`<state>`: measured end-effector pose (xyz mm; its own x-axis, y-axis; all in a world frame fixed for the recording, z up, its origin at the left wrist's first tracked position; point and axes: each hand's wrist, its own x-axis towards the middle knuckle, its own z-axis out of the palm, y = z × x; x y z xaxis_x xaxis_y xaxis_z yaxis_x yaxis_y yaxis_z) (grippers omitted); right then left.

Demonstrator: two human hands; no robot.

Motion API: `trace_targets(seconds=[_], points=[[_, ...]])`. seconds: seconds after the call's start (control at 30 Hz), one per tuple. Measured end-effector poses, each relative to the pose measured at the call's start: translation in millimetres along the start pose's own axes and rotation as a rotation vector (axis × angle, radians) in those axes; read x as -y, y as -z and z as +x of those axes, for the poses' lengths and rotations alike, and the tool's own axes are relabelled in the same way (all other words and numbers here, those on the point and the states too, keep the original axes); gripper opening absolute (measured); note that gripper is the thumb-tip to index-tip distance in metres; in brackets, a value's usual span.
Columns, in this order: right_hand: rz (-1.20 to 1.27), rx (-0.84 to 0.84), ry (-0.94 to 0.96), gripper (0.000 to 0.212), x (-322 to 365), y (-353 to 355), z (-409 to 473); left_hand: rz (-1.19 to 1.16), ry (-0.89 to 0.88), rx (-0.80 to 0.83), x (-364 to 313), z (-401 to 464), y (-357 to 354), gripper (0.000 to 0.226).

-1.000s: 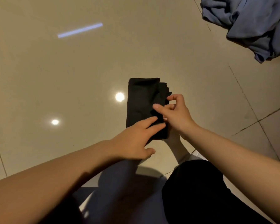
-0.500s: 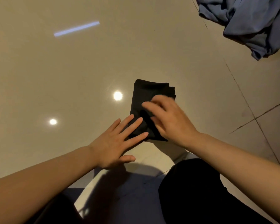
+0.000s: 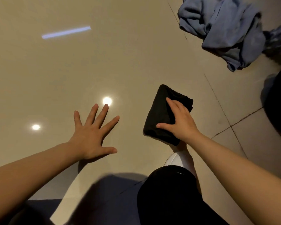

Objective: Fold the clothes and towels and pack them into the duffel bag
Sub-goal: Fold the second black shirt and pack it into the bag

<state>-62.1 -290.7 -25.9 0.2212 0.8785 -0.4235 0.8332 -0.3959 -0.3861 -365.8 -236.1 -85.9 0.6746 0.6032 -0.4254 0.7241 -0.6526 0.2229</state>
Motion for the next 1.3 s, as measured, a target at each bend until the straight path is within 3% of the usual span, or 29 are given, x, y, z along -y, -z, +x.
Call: trace_targets(seconds=[0.17, 0.23, 0.3, 0.37, 0.43, 0.7, 0.9, 1.07, 1.17, 1.3], points=[[0.037, -0.063, -0.092, 0.093, 13.9, 7.7, 3.9, 0.002, 0.024, 0.134, 5.2, -1.9, 19.1, 0.101], [0.180, -0.106, -0.061, 0.081, 33.5, 4.5, -2.7, -0.133, 0.023, 0.123, 10.8, -9.7, 37.4, 0.099], [0.383, -0.098, -0.053, 0.070, 63.0, 0.0, -11.0, -0.509, 0.117, 0.044, 22.9, -24.3, 55.5, 0.081], [0.582, 0.018, -0.053, 0.059, 98.9, -6.3, -16.7, -1.021, 0.303, 0.027, 35.7, -46.3, 67.8, 0.046], [0.706, 0.176, -0.038, 0.049, 137.7, -15.5, -19.1, -1.230, 0.431, -0.050, 53.6, -73.4, 69.8, 0.024], [0.578, 0.610, 0.188, 0.031, 305.5, -110.0, -18.7, -1.112, 0.805, -0.494, 154.3, -205.7, 36.4, 0.009], [0.543, 0.685, 0.309, 0.044, 420.9, -192.3, -27.6, -0.685, 1.117, -0.870, 226.0, -305.5, 1.6, 0.019], [0.526, 0.641, 0.378, 0.052, 492.1, -243.5, -26.7, -0.553, 1.257, -0.814, 272.3, -356.0, -23.5, 0.047], [0.613, 0.614, 0.287, 0.051, 515.2, -265.8, -25.1, -0.565, 1.202, -0.754, 294.4, -362.2, -17.9, 0.057], [0.677, 0.594, 0.176, 0.040, 519.2, -272.2, -19.6, -0.366, 1.133, -0.456, 316.5, -354.2, -9.3, 0.068]])
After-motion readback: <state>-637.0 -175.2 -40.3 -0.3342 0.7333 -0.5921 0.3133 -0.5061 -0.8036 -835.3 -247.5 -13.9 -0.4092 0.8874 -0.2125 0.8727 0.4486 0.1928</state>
